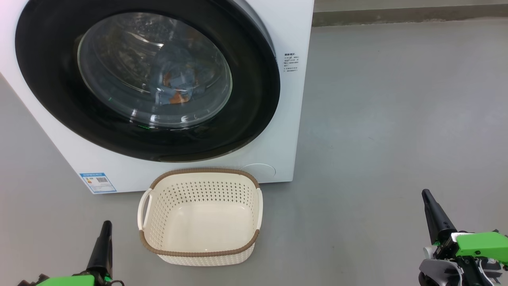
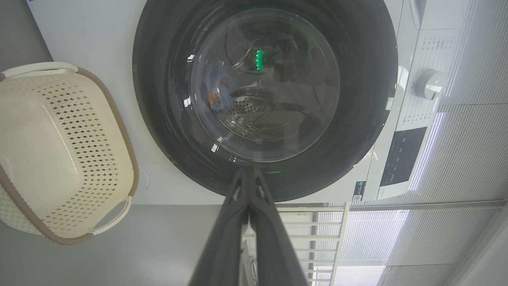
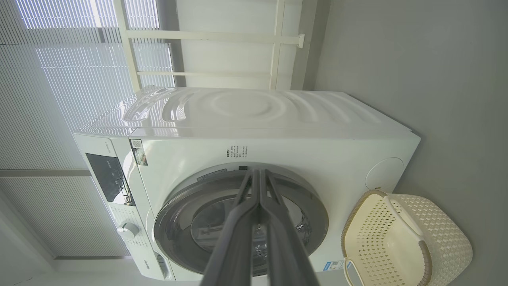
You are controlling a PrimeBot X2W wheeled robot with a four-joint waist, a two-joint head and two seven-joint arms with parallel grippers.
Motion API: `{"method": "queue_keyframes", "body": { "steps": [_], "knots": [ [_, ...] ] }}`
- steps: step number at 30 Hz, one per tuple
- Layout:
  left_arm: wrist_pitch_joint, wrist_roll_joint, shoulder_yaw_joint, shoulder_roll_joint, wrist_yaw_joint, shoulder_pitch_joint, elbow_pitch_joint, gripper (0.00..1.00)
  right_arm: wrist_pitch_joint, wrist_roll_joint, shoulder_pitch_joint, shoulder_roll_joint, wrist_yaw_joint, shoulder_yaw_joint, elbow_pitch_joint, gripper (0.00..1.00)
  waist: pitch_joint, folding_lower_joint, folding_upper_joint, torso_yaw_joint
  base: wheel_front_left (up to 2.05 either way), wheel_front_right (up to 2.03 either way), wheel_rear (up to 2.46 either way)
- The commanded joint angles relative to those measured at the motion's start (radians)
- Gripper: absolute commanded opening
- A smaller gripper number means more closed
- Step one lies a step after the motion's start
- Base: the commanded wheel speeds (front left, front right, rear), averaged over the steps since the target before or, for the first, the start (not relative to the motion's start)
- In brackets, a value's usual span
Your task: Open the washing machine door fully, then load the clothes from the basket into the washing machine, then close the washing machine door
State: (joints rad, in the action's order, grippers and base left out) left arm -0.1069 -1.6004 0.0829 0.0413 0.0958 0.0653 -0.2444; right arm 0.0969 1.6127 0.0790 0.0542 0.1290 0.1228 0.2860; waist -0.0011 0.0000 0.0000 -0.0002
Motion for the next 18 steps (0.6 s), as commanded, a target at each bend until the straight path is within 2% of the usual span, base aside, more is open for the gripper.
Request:
{"method": "queue_keyframes", "body": {
  "steps": [1,18],
  "knots": [
    [-0.007,-0.007,0.033,0.009,0.001,0.045,0.032,0.00,0.004,0.009,0.042,0.009,0.002,-0.024,-0.031,0.00,0.000,0.0000,0.0000,0.000,0.00,0.00,0.00],
    [-0.007,-0.007,0.033,0.009,0.001,0.045,0.032,0.00,0.004,0.009,0.042,0.009,0.002,-0.025,-0.031,0.00,0.000,0.0000,0.0000,0.000,0.00,0.00,0.00]
  ]
}}
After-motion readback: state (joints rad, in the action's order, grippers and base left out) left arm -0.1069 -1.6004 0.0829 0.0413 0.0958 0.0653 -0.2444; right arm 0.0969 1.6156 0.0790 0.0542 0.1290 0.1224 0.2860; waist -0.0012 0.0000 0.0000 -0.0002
